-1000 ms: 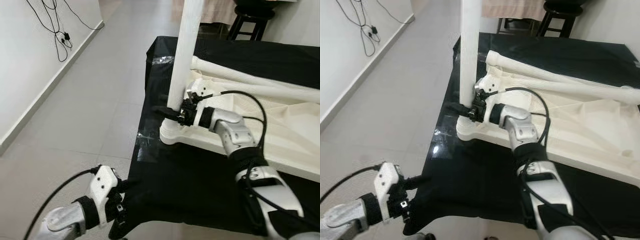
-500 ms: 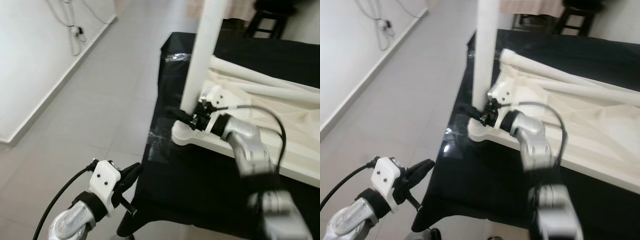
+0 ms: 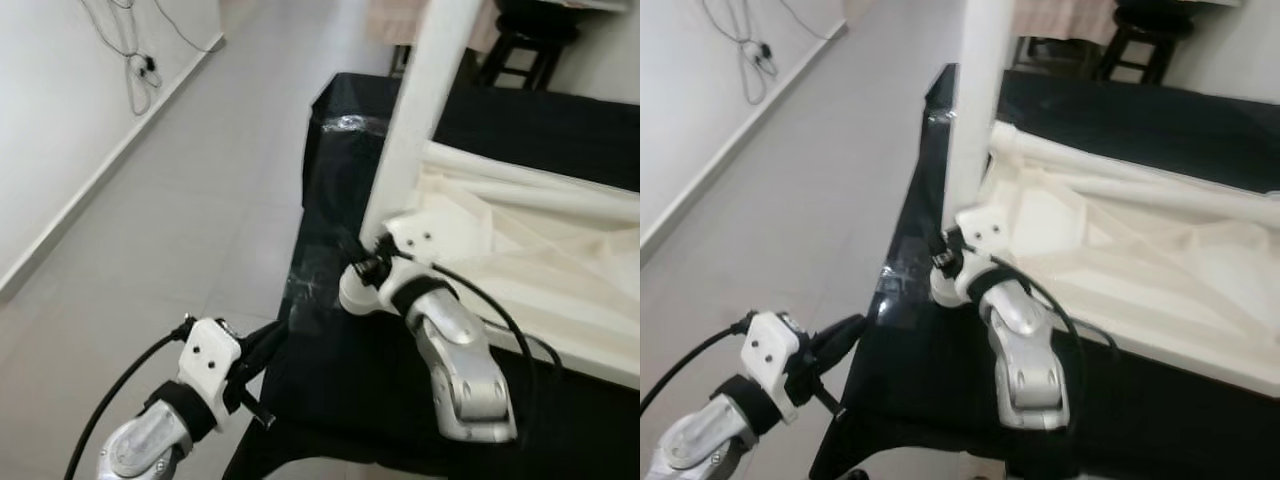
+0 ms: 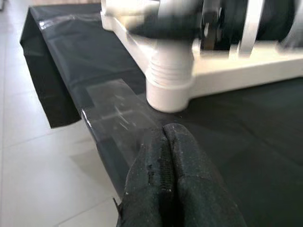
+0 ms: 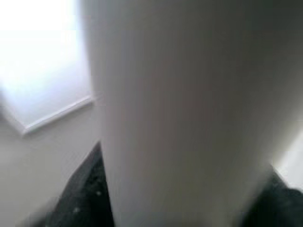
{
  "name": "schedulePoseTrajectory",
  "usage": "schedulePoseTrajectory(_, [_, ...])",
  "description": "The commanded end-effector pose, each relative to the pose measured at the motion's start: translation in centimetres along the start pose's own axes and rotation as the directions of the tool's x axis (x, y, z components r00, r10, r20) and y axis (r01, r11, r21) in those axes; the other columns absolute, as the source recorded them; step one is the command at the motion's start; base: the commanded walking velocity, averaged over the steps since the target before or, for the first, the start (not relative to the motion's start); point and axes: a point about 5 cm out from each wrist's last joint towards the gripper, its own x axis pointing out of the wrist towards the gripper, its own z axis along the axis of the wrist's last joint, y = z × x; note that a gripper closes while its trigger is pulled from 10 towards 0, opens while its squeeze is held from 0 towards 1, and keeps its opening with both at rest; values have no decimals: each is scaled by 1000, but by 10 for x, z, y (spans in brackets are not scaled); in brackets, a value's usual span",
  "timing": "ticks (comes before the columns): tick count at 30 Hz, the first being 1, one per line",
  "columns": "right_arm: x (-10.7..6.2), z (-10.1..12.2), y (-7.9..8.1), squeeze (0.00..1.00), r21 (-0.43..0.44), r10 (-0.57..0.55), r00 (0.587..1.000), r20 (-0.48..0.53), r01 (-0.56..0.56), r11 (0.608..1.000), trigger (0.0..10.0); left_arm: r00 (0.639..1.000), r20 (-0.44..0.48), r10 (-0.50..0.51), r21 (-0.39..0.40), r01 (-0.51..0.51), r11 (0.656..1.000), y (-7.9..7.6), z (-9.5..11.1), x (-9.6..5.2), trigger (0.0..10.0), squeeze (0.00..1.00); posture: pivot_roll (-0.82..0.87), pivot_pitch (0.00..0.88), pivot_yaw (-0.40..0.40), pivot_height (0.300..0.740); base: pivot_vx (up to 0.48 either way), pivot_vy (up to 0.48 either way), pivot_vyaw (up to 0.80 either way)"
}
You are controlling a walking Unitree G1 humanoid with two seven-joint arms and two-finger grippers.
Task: Building children table
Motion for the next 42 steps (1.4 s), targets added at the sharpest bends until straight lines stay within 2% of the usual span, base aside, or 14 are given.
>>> schedulePoseTrajectory(1, [0,-3,3,933,41,31,999,-8,-31,999,10000,1000,-17,9,-15,-9,1000,-1,-6,0,10000,0,75,161,-33,740,0,0,0])
schedulePoseTrajectory(2, [2,8,6,1000,57,162,986,38,-164,985,10000,1000,-15,-4,-21,3,1000,-2,-6,1,10000,0,86,154,-33,740,0,0,0])
schedulePoseTrajectory(3, [3,17,5,176,33,275,959,64,-277,960,10000,1000,-12,-15,-27,15,1000,-3,-7,3,10000,0,88,150,-32,740,0,0,0])
schedulePoseTrajectory(6, [4,24,2,0,-6,374,924,76,-374,927,10000,1000,-9,-27,-32,26,999,-4,-7,5,10000,0,89,148,-32,740,0,0,0])
schedulePoseTrajectory(7, [11,30,-7,0,-27,503,861,72,-502,864,10000,999,-8,-43,-31,43,999,-5,-8,8,10000,0,93,144,-36,740,0,0,0])
schedulePoseTrajectory(14, [29,38,-15,0,-15,574,815,75,-575,818,10000,998,-8,-66,-19,65,998,-8,-9,13,10000,0,95,136,-51,740,0,0,0])
schedulePoseTrajectory(16, [35,41,-16,0,1,594,800,86,-596,803,8000,998,-6,-67,-21,67,998,-8,-10,14,10000,0,84,127,-54,740,0,0,0])
schedulePoseTrajectory(17, [41,43,-16,0,17,619,781,86,-622,783,0,998,-3,-65,-25,65,998,-9,-11,15,10000,0,78,124,-55,740,0,0,0])
schedulePoseTrajectory(25, [50,47,-11,0,-5,673,736,66,-674,738,0,998,2,-60,-37,60,997,-8,-13,17,10000,0,73,119,-45,740,0,0,0])
schedulePoseTrajectory(33, [32,34,-38,0,-46,525,848,73,-523,851,0,999,14,-43,-51,44,998,-6,-12,17,10000,0,59,140,-40,740,0,0,0])
schedulePoseTrajectory(35, [18,10,-30,0,-12,61,998,-11,-61,998,0,999,14,-45,-55,45,997,-3,-11,16,10000,0,35,158,-37,740,0,0,0])
schedulePoseTrajectory(38, [-12,-14,-8,0,84,-315,942,-113,325,942,0,999,15,-49,-62,50,997,-1,-11,14,10000,0,6,175,-21,740,0,0,0])
schedulePoseTrajectory(39, [-9,-12,25,0,34,-188,978,-91,191,981,0,998,15,-56,-64,57,996,0,-11,15,10000,0,3,172,-10,740,0,0,0])
schedulePoseTrajectory(42, [0,-5,38,0,43,-96,994,-46,98,994,0,998,12,-65,-64,65,996,1,-12,17,10000,0,13,157,-14,740,0,0,0])
